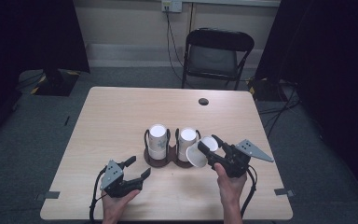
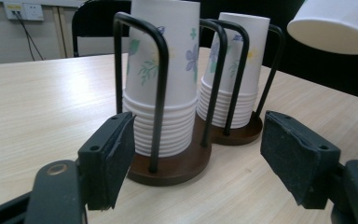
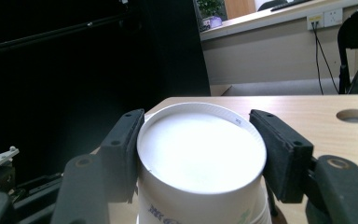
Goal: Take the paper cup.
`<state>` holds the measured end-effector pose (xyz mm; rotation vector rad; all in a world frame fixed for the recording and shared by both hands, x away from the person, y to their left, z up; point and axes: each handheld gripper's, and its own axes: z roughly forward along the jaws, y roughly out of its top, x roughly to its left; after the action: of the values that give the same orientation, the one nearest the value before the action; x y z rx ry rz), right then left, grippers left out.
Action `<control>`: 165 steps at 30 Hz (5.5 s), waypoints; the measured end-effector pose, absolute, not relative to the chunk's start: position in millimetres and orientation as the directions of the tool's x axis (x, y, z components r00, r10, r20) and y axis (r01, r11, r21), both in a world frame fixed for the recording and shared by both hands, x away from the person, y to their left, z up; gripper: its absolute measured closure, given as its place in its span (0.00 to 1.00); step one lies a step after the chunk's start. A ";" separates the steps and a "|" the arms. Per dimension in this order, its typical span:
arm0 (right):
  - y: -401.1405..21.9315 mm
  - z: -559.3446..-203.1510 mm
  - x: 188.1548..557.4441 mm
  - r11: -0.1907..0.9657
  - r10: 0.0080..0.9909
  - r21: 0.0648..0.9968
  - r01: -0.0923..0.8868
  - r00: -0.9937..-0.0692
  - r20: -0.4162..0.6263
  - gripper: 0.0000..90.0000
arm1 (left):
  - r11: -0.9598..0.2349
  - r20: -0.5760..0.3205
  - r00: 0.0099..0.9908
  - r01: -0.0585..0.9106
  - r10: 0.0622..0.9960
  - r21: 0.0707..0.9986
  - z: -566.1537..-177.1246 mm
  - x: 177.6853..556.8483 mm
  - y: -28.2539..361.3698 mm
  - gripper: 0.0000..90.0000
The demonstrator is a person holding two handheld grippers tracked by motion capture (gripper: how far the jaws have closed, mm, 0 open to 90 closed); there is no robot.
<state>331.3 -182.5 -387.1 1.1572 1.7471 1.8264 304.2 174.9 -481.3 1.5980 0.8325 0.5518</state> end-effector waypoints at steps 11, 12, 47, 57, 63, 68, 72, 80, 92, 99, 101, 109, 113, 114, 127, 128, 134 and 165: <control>-181.2 -403.2 322.4 -0.254 0.682 0.911 0.324 -0.608 0.406 0.41 | -0.044 -0.111 0.682 0.206 0.723 0.978 -477.2 303.0 163.4 0.36; -181.2 -403.2 322.4 -0.254 0.682 0.911 0.324 -0.608 0.406 0.41 | -0.036 -0.108 0.675 0.196 0.730 0.980 -476.9 302.4 162.0 0.36; -138.3 -433.9 320.7 -0.378 0.351 0.752 0.540 -0.668 0.656 0.41 | -0.003 -0.040 0.776 0.054 0.629 0.999 -468.5 301.5 125.7 0.52; -129.7 -437.1 325.8 -0.351 0.309 0.733 0.583 -0.667 0.678 0.40 | 0.004 0.004 0.766 -0.008 0.642 1.000 -465.7 295.8 116.1 0.74; -132.2 -436.3 327.6 -0.340 0.324 0.738 0.583 -0.664 0.674 0.37 | -0.007 0.016 0.766 -0.016 0.642 1.000 -465.8 296.4 115.3 0.88; -133.1 -436.4 327.3 -0.332 0.358 0.757 0.564 -0.667 0.654 0.35 | -0.014 0.022 0.777 -0.016 0.630 1.000 -465.1 296.2 117.5 0.92; -132.7 -434.6 327.7 -0.314 0.388 0.775 0.548 -0.671 0.631 0.32 | -0.022 0.019 0.787 -0.007 0.616 1.000 -464.8 296.0 117.6 0.94; -131.0 -429.6 325.5 -0.252 0.460 0.829 0.499 -0.692 0.556 0.29 | -0.056 0.025 0.798 0.011 0.602 0.998 -462.9 296.6 119.5 0.94; -140.9 -426.0 323.5 -0.219 0.501 0.874 0.434 -0.718 0.482 0.30 | -0.090 -0.009 0.799 0.079 0.601 0.993 -456.9 304.2 129.2 0.94; -150.7 -428.1 320.6 -0.222 0.516 0.883 0.412 -0.719 0.466 0.30 | -0.167 0.013 0.810 0.105 0.586 0.980 -452.1 309.8 133.3 0.95; -153.0 -428.4 319.2 -0.218 0.521 0.886 0.409 -0.719 0.460 0.30 | -0.184 0.018 0.812 0.110 0.583 0.977 -450.9 310.9 134.4 0.95; -156.4 -428.6 314.1 -0.161 0.566 0.914 0.373 -0.724 0.395 0.32 | -0.196 0.022 0.813 0.114 0.581 0.974 -446.2 311.2 139.8 0.94; -159.2 -429.8 309.6 -0.122 0.607 0.931 0.343 -0.717 0.344 0.35 | -0.240 0.064 0.811 0.096 0.582 0.966 -446.6 313.4 141.9 0.94; -159.2 -429.8 309.6 -0.122 0.607 0.931 0.343 -0.717 0.344 0.35 | -0.255 0.067 0.813 0.102 0.578 0.962 -446.8 315.0 142.5 0.94; -152.4 -426.4 307.6 0.060 0.608 0.950 0.307 -0.766 0.209 0.34 | -0.378 0.058 0.847 0.174 0.528 0.910 -437.1 329.1 141.8 0.96; -150.9 -426.2 308.1 0.081 0.593 0.947 0.312 -0.779 0.205 0.33 | -0.392 0.062 0.851 0.174 0.521 0.903 -435.6 329.9 141.0 0.96; -146.0 -422.5 306.8 0.158 0.577 0.945 0.286 -0.803 0.147 0.29 | -0.433 0.054 0.873 0.185 0.484 0.882 -429.6 335.0 137.3 0.96; -114.8 -400.8 300.1 0.501 0.408 0.864 0.035 -0.891 -0.200 0.23 | -0.606 -0.005 0.935 0.232 0.353 0.761 -407.7 357.9 105.1 0.96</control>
<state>300.1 -114.8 -400.8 0.3682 2.3692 1.3513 357.9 105.1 -407.7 2.2460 0.4124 0.1841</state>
